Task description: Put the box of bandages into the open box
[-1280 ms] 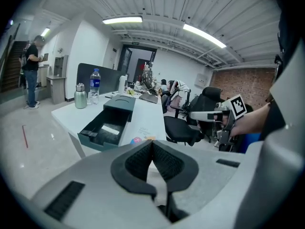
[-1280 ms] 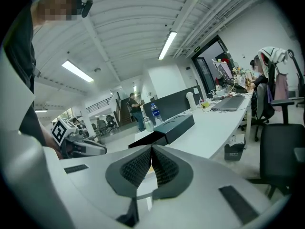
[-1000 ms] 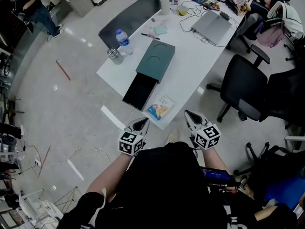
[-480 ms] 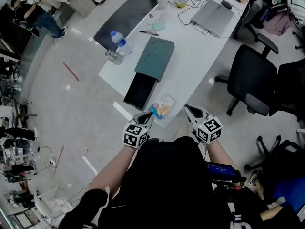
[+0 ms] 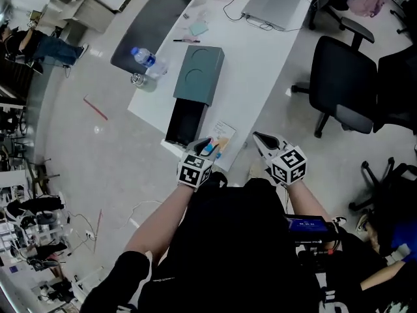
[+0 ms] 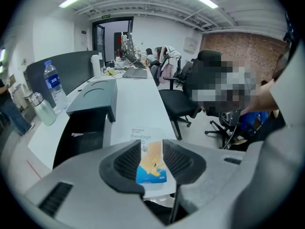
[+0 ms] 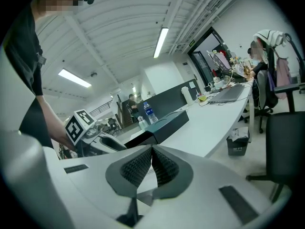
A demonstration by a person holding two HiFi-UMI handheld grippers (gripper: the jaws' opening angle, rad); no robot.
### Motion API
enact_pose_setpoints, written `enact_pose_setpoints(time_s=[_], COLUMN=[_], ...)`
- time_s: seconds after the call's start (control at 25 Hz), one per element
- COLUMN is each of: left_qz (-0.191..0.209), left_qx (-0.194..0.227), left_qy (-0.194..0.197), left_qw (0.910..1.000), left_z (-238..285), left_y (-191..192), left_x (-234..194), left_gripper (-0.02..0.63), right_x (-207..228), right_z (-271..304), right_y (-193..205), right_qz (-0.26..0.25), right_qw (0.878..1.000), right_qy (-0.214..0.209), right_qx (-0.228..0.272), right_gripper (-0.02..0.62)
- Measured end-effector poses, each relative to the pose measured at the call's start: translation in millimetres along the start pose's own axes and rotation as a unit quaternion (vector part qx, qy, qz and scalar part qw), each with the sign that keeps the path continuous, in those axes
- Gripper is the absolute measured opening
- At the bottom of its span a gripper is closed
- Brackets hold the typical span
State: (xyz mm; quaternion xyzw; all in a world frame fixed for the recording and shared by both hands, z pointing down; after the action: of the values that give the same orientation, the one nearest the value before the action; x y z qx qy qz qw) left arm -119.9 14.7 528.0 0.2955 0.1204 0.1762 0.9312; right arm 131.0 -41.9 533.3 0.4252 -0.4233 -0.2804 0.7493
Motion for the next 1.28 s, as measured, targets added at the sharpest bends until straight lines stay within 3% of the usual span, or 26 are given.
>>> enact_pose_setpoints(time_s=[0.36, 0.6, 0.8, 1.28], left_qz=[0.023, -0.007, 0.008, 0.044], left_qx=[-0.058, -0.104, -0.148, -0.238], left_qy=[0.011, 0.012, -0.009, -0.015], left_qw=[0.998, 0.9945, 0.9889, 0.9701], left_z=[25.3, 43.2, 58.0, 73.8], left_y=[-15.1, -17.7, -25.5, -28.4], left_x=[-8.5, -16.2, -17.4, -8.2], left_gripper=[0.223, 0.313, 0.371, 0.402], right_x=[5.7, 8.5, 15.1, 11.7], right_z=[-6.9, -6.4, -10.5, -25.5], right_y=[7.0, 10.1, 15.7, 27.7], right_qz=[0.029, 0.046, 0.065, 0.093], right_qw=[0.999, 0.998, 0.996, 0.992], right_qy=[0.042, 0.05, 0.06, 0.079], right_qx=[0.006, 0.01, 0.017, 0.029], right_gripper=[0.026, 0.026, 0.026, 0.026])
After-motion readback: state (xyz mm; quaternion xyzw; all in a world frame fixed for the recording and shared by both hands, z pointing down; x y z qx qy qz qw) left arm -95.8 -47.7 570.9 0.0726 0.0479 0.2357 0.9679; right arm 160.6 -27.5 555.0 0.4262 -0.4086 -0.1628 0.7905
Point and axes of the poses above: the fingertips, and each gripper's own axes: z forward along the fingers, x to its right, y out of its underside, the point moved 10 cm from there along -z, backward along the fingers, and after that the axes turned 3 degrees about -z, right-handed, at the moved point
